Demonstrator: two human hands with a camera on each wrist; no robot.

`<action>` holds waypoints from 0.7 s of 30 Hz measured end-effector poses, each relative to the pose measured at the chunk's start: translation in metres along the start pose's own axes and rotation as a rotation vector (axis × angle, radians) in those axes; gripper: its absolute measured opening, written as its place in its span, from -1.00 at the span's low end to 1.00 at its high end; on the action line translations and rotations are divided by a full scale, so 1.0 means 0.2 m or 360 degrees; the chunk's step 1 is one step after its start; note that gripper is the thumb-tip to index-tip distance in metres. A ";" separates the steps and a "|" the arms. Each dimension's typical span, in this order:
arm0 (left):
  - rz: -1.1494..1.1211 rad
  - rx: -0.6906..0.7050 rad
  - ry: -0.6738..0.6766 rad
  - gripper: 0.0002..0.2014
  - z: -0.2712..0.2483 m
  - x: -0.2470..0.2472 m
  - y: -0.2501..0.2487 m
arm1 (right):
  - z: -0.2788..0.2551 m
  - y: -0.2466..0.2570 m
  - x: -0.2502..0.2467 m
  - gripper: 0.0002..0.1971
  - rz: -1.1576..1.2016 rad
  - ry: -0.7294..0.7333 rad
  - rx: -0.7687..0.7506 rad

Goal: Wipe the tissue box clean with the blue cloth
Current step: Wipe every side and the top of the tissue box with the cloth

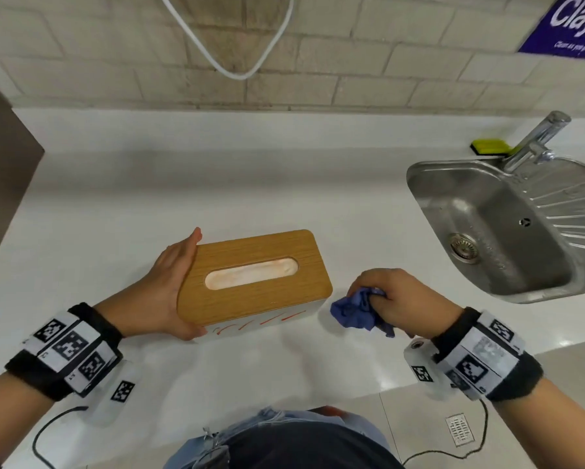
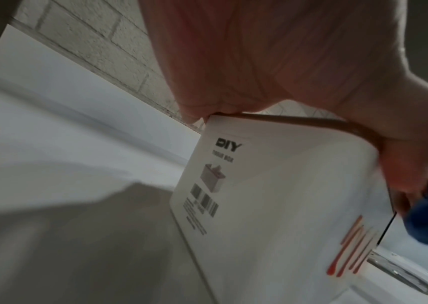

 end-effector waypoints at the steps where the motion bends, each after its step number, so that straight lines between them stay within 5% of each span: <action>1: 0.0038 -0.0020 0.0019 0.53 -0.01 0.01 0.01 | -0.02 0.00 -0.06 -0.69 0.0191 -0.0149 -0.0030; 7: 0.0258 0.0063 -0.0024 0.42 -0.03 0.01 -0.01 | -0.07 -0.02 -0.16 -0.71 0.0969 -0.0593 -0.0114; 13: -0.0617 -0.0038 -0.0118 -0.02 0.07 -0.03 0.02 | -0.11 -0.09 -0.16 -0.67 0.1579 -0.1070 -0.0184; 16: -0.0890 -0.0019 -0.0110 -0.08 0.11 -0.03 -0.02 | -0.04 0.00 -0.18 -0.81 0.1417 -0.1262 -0.0189; 21: -0.1111 -0.0091 -0.0109 -0.16 0.16 -0.03 0.02 | 0.11 0.18 -0.18 -0.51 0.0620 -0.1507 -0.0398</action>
Point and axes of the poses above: each hand's wrist, its own z-axis towards the middle knuckle, its own x-axis out of the palm, y = z × x, the point moved 10 cm from there along z, towards the middle knuckle, and after that the axes turned 2 degrees about -z, right-handed, at the moved point
